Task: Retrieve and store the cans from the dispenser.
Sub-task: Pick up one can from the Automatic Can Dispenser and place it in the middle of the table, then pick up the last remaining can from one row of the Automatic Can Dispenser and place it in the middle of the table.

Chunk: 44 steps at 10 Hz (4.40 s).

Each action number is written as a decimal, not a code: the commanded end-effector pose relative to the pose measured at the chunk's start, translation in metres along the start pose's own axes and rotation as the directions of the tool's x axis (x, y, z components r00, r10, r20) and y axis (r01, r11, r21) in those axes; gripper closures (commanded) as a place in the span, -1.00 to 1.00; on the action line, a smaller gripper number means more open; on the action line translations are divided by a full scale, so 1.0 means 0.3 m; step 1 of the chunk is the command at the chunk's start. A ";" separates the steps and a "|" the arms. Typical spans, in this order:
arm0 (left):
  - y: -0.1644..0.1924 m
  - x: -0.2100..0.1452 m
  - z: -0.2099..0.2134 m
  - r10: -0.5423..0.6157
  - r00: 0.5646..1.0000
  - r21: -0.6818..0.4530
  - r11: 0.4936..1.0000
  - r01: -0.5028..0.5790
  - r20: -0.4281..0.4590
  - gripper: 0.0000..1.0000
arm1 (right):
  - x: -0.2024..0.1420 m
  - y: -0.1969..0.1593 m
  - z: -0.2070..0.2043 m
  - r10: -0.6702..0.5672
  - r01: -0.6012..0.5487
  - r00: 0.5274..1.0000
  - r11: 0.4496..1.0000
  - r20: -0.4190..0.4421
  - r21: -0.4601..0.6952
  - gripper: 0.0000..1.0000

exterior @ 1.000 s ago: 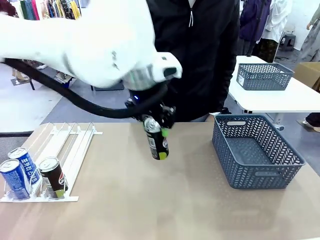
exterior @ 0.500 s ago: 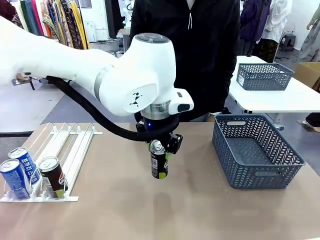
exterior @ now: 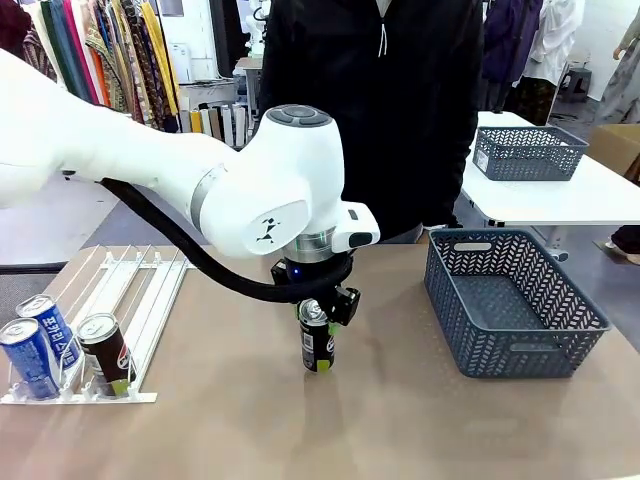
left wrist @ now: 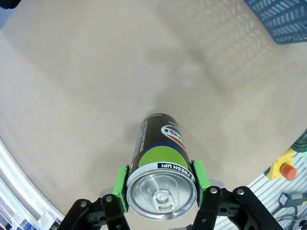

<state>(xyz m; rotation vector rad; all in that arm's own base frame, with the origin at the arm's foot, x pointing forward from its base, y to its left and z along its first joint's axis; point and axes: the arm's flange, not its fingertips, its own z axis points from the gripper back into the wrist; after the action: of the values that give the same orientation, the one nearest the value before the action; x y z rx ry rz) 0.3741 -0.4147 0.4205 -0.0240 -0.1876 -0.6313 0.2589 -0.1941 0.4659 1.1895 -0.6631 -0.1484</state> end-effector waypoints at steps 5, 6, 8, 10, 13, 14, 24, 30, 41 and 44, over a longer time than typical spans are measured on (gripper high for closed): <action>0.024 0.002 -0.012 -0.011 1.000 -0.011 1.000 0.011 -0.024 -1.00 | -0.001 0.004 0.005 0.004 -0.004 1.000 1.000 0.001 0.012 -1.00; 0.026 0.002 -0.013 -0.007 1.000 -0.006 1.000 0.007 -0.020 -1.00 | -0.001 0.004 0.005 0.004 -0.004 1.000 1.000 0.001 0.012 -1.00; 0.040 -0.005 0.007 0.009 1.000 0.002 1.000 -0.009 -0.006 -1.00 | -0.001 0.004 0.005 0.004 -0.004 1.000 1.000 0.001 0.012 -1.00; 0.062 -0.052 0.157 0.045 0.998 -0.022 0.999 -0.044 0.034 -1.00 | -0.001 0.004 0.005 0.004 -0.004 1.000 1.000 0.001 0.012 -1.00; 0.282 -0.174 0.547 0.171 0.973 -0.216 0.967 -0.135 0.157 -1.00 | -0.001 0.004 0.005 0.004 -0.004 1.000 1.000 0.001 0.012 -1.00; 0.413 -0.234 0.625 0.193 0.968 -0.340 0.931 -0.131 0.158 -1.00 | -0.001 0.004 0.005 0.004 -0.004 1.000 1.000 0.001 0.012 -1.00; 1.372 -1.454 0.485 0.774 0.627 -0.880 0.352 -0.319 0.082 -1.00 | -0.001 0.004 0.005 0.004 -0.004 1.000 1.000 0.001 0.012 -1.00; 1.403 -1.528 0.537 0.780 0.604 -0.908 0.358 -0.217 0.163 -1.00 | -0.001 0.004 0.005 0.004 -0.004 1.000 1.000 0.001 0.012 -1.00; 1.045 -1.235 0.599 0.518 0.854 -0.599 0.701 -0.388 0.053 -1.00 | -0.001 0.004 0.005 0.004 -0.004 1.000 1.000 0.001 0.012 -1.00; 0.897 -0.960 0.499 0.426 0.902 -0.295 0.854 -0.428 -0.074 -1.00 | -0.001 0.004 0.005 0.004 -0.004 1.000 1.000 0.001 0.012 -1.00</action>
<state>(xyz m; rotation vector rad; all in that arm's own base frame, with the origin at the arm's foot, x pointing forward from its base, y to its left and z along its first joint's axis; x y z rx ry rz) 0.2553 -0.0133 0.5394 -0.4480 -0.1161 -0.2030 0.2585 -0.1945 0.4658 1.1898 -0.6636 -0.1496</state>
